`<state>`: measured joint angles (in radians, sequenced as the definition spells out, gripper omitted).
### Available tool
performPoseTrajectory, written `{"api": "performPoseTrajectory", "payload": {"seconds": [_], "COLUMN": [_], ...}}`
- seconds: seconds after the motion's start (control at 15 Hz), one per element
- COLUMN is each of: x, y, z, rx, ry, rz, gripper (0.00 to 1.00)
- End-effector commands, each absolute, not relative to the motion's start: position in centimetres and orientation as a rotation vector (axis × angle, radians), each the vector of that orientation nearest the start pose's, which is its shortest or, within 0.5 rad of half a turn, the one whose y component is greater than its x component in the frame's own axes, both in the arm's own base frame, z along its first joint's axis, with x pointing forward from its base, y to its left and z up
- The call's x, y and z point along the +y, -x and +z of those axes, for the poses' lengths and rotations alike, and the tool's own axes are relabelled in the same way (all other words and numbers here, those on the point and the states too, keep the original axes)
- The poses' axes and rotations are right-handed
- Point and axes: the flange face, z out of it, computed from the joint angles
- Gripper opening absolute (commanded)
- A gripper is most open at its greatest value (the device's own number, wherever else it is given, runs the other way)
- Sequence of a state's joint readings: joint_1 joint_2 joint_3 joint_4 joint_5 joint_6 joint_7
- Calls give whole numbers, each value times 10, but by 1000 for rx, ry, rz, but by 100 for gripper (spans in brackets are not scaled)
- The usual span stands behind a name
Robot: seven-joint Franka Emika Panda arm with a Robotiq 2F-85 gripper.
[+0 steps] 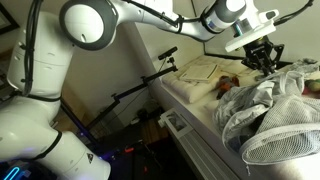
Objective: Remove the socks away from the grey bag
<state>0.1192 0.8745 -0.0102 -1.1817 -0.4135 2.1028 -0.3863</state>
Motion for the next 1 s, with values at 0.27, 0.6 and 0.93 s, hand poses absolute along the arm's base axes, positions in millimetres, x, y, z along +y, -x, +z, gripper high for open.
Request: {"api": "performPoseTrajectory", "payload": {"seconds": [0.27, 0.6, 0.93], "x": [102, 142, 176], "y": [-755, -744, -735], "z": [319, 334, 333], "rx": [-1272, -1429, -1561], "ry": [3346, 3291, 3243], "rz": [-128, -190, -211], "gripper": [4, 4, 4]}}
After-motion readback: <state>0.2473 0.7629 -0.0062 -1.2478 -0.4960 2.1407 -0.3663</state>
